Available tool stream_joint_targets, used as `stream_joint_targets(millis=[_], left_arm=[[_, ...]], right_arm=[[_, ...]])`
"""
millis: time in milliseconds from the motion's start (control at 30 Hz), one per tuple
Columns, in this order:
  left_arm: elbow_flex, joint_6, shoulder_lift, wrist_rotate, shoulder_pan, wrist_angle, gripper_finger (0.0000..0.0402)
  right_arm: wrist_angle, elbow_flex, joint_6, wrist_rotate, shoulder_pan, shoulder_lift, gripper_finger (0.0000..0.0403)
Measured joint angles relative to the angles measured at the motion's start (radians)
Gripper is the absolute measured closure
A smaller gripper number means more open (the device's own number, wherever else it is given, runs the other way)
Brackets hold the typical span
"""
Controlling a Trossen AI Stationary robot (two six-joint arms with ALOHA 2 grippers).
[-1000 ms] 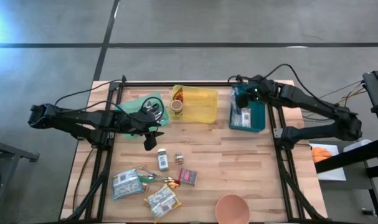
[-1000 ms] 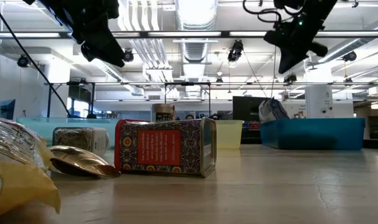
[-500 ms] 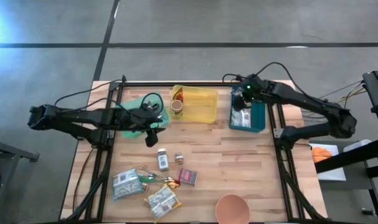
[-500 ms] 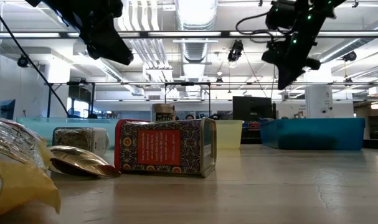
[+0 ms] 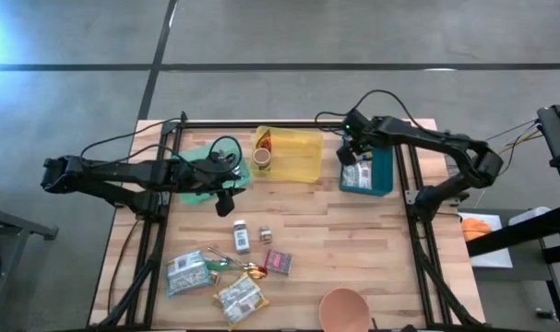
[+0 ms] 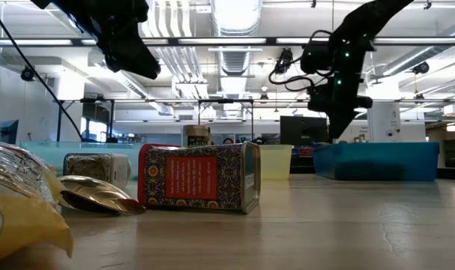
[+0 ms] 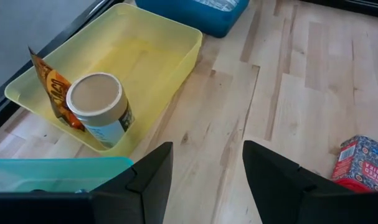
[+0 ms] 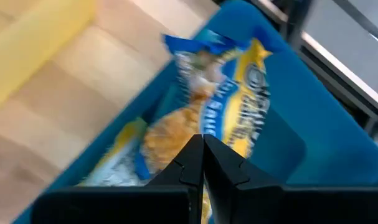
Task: Pick & Place Food Item
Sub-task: Put the top brown seasoning bottle into the yellow bin
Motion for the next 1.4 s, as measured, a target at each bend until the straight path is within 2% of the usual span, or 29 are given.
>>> stream_joint_targets(millis=[200, 300, 700, 900, 1067, 1167, 1300, 1400], left_arm=[[0.0, 0.023, 0.0, 0.0, 0.004, 0.0, 0.0201], [0.0, 0.024, 0.0, 0.0, 0.004, 0.0, 0.0201], [0.0, 0.026, 0.0, 0.0, 0.004, 0.0, 0.0201], [0.0, 0.026, 0.0, 0.0, 0.004, 0.0, 0.0201], [0.0, 0.026, 0.0, 0.0, 0.004, 0.0, 0.0201], [0.0, 0.025, 0.0, 0.0, 0.005, 0.0, 0.0201], [0.0, 0.024, 0.0, 0.0, 0.005, 0.0, 0.0202], [0.0, 0.022, 0.0, 0.0, 0.005, 0.0, 0.0202]], right_arm=[[0.0, 0.044, -0.024, -0.1, 0.001, -0.005, 0.0393], [-0.007, 0.05, -0.024, -0.13, 0.001, -0.027, 0.0379], [-0.026, 0.015, 0.021, -0.139, 0.001, -0.028, 0.023], [-0.032, 0.015, 0.057, -0.143, 0.034, -0.035, 0.0196], [-0.035, 0.015, 0.069, -0.156, 0.149, -0.047, 0.02], [-0.035, 0.017, 0.079, -0.154, 0.233, -0.052, 0.0216], [-0.045, 0.035, 0.081, -0.069, 0.315, -0.053, 0.0262], [-0.092, 0.054, 0.099, -0.04, 0.313, -0.052, 0.0315]])
